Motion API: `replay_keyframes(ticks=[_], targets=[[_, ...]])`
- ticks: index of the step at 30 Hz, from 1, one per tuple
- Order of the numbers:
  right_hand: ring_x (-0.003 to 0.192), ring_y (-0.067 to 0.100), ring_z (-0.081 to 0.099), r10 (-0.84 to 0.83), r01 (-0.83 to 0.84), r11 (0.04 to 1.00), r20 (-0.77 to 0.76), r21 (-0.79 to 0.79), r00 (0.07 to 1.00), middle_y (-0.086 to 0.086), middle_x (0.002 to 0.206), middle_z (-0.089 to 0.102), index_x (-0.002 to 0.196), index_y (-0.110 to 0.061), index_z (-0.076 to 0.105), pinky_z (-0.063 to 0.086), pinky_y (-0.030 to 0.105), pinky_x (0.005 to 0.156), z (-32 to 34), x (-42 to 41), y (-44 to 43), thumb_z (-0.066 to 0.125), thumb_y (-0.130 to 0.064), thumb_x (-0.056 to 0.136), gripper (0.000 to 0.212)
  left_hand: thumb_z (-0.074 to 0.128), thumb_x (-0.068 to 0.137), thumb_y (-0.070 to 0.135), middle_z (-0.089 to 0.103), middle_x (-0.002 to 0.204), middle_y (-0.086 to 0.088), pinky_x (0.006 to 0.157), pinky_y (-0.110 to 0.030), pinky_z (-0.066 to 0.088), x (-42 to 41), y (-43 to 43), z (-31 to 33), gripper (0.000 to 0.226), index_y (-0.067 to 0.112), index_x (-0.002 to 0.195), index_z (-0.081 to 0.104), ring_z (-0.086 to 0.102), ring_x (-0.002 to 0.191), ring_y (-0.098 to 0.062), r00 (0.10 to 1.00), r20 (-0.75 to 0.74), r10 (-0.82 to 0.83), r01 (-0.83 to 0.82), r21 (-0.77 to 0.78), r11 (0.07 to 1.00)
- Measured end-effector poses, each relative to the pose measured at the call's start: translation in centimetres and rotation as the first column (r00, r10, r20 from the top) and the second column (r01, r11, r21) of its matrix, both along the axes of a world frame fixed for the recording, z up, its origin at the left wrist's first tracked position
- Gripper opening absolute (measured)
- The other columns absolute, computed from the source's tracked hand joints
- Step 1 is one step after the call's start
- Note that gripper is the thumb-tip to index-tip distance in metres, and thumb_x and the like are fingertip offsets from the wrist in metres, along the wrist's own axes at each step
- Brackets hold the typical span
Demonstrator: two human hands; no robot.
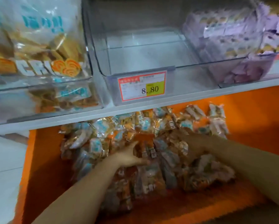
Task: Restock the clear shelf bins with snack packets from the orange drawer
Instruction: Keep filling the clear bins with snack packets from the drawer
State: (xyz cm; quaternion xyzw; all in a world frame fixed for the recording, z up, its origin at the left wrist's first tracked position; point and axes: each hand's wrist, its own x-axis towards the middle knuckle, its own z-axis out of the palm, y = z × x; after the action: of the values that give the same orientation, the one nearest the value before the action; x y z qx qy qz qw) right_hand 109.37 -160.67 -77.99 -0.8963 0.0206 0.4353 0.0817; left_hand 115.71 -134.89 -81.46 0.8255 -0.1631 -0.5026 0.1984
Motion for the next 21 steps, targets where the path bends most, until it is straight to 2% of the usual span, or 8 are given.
replay_keyframes(ticks=[3,4,6,9,11,15,17,21], targets=[[0.146,0.034,0.002,-0.006,0.007,0.999,-0.024,0.051,1.0,0.009,0.153,-0.03,0.148,-0.03,-0.015,0.032,0.043,0.108,-1.1,-0.4,0.1,0.082,-0.038,0.069,0.126,0.073,0.069,0.061,0.005,0.161,-0.007,0.114,-0.032,0.027,-0.7,-0.4,-1.6,0.118,0.028,0.152,-0.004,0.022,0.143,-0.028,0.999,0.009,-0.041,0.04,0.055,0.998],[0.145,0.036,0.006,0.002,-0.001,0.998,-0.021,0.063,1.0,0.012,0.151,-0.033,0.148,-0.032,-0.016,0.033,0.044,0.108,-1.6,-0.7,0.4,0.082,-0.04,0.069,0.127,0.075,0.067,0.061,-0.002,0.161,-0.008,0.114,-0.033,0.027,-1.1,-0.3,-2.2,0.123,0.034,0.15,-0.011,0.02,0.144,-0.03,0.999,0.023,-0.048,0.045,0.084,0.995],[0.136,0.039,0.032,0.017,-0.019,0.997,0.026,0.069,1.0,0.017,0.15,-0.034,0.146,-0.039,-0.018,0.043,0.041,0.1,-2.2,-1.1,1.4,0.083,-0.046,0.066,0.129,0.078,0.056,0.067,-0.018,0.159,-0.008,0.115,-0.037,0.027,-1.8,-0.2,-2.8,0.133,0.046,0.142,-0.022,0.008,0.146,-0.034,0.997,0.05,-0.05,0.044,0.125,0.991],[0.122,0.038,0.048,0.009,-0.033,0.986,0.147,0.161,0.989,0.014,0.154,-0.01,0.144,-0.049,-0.014,0.051,0.04,0.089,-3.0,-1.6,3.0,0.084,-0.049,0.06,0.129,0.079,0.067,0.055,-0.033,0.153,-0.005,0.112,-0.035,0.027,-2.9,-0.6,-2.3,0.124,0.037,0.15,-0.011,0.004,0.146,-0.032,1.0,0.014,0.0,-0.001,0.051,0.999],[0.122,0.034,0.047,-0.02,-0.02,0.972,0.169,0.235,0.985,0.008,0.149,0.003,0.145,-0.048,-0.011,0.05,0.037,0.09,-3.3,-1.9,3.7,0.085,-0.049,0.059,0.128,0.078,0.069,0.054,-0.028,0.154,-0.004,0.112,-0.036,0.03,-3.6,-0.8,-1.9,0.117,0.034,0.152,-0.003,0.011,0.145,-0.033,1.0,0.004,-0.015,0.015,0.012,1.0],[0.119,0.028,0.045,-0.036,-0.009,0.963,0.158,0.271,0.987,0.006,0.146,0.007,0.146,-0.045,-0.008,0.045,0.027,0.087,-3.1,-2.4,3.9,0.084,-0.048,0.062,0.125,0.076,0.065,0.063,-0.012,0.155,-0.003,0.111,-0.042,0.035,-4.4,-0.1,-2.2,0.113,0.041,0.149,0.003,0.02,0.141,-0.036,0.994,0.032,-0.106,0.105,0.037,0.994],[0.112,0.025,0.047,-0.011,-0.031,0.966,0.16,0.257,0.987,0.007,0.143,0.011,0.147,-0.044,-0.006,0.045,0.026,0.086,-2.8,-2.6,4.0,0.082,-0.051,0.062,0.122,0.074,0.066,0.065,-0.015,0.156,-0.003,0.108,-0.042,0.035,-4.4,-0.1,-2.1,0.115,0.042,0.149,-0.003,0.016,0.142,-0.037,0.989,0.072,-0.13,0.124,0.084,0.989],[0.121,0.027,0.044,0.129,-0.153,0.982,0.2,0.109,0.971,0.008,0.143,0.013,0.146,-0.043,0.002,0.049,0.033,0.086,-2.1,-2.2,4.8,0.077,-0.065,0.058,0.118,0.072,0.062,0.071,-0.028,0.155,0.005,0.111,-0.046,0.029,-3.6,-0.6,-2.4,0.13,0.04,0.145,-0.022,0.01,0.145,-0.035,0.972,0.138,-0.189,0.168,0.149,0.974]])
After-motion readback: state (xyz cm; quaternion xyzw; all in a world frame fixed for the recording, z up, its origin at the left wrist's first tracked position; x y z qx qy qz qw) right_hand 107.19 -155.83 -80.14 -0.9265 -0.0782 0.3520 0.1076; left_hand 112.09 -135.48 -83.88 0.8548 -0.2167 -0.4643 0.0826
